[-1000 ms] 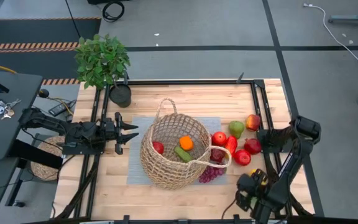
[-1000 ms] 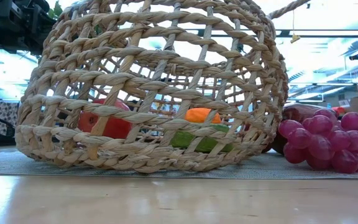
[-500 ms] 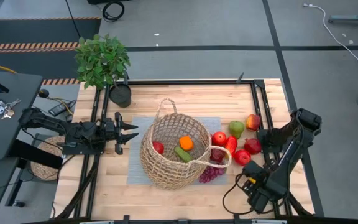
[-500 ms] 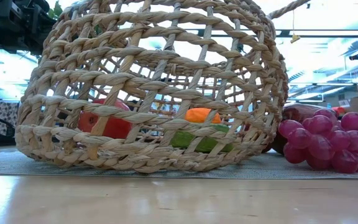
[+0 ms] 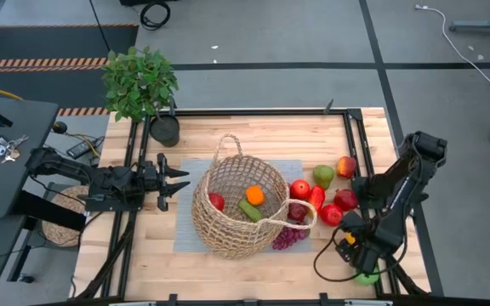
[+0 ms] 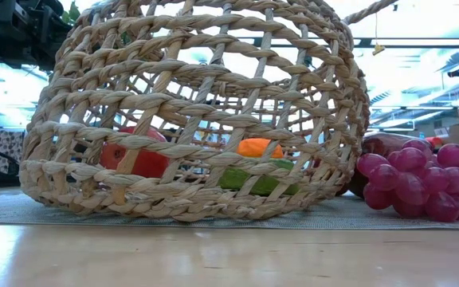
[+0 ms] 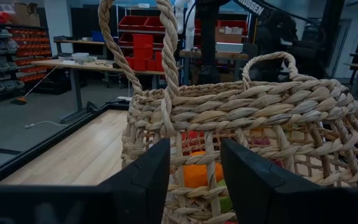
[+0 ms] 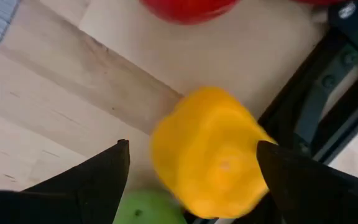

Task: Build produce basket
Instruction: Put the bell pepper into the basket

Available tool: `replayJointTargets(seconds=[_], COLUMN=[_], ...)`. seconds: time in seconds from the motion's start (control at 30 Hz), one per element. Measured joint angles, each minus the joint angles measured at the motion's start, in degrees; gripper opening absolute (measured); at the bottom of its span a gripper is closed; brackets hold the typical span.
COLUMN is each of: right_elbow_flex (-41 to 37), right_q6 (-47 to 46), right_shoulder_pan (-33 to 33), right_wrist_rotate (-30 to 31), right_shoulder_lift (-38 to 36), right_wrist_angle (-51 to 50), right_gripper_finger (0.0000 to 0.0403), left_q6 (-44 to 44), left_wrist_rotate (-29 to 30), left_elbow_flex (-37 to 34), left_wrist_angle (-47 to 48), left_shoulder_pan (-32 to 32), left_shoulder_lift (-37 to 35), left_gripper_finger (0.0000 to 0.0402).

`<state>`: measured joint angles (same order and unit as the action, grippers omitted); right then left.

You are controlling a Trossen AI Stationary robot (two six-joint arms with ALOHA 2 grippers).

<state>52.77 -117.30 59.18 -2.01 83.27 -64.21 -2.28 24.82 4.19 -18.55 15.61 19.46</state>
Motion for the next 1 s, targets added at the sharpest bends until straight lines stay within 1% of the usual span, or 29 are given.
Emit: replayJointTargets(seconds=[0.27,0.47,0.77,1.0], right_elbow_flex=[-2.9,-4.8,-6.0,-6.0], right_q6=[-0.6,-0.5,0.3,0.5], right_shoulder_pan=[-0.5,-0.5,-0.6,-0.5], right_wrist_rotate=[-2.9,-6.7,-5.5,-3.7], right_shoulder_lift=[-0.9,-0.9,-0.9,-0.9], right_wrist_angle=[3.8,5.1,5.4,5.2], right_gripper_finger=[0.0384,0.038,0.0351,0.0347], left_q6=[0.0,0.0,0.0,0.0], left_wrist_rotate=[0.0,0.0,0.0,0.0], left_elbow_flex=[0.0,0.0,0.0,0.0], left_wrist_angle=[0.0,0.0,0.0,0.0], left_shoulder_pan=[0.0,0.0,0.0,0.0], left_shoulder_lift=[0.0,0.0,0.0,0.0], left_gripper_finger=[0.0148,0.0151,0.0147,0.0152])
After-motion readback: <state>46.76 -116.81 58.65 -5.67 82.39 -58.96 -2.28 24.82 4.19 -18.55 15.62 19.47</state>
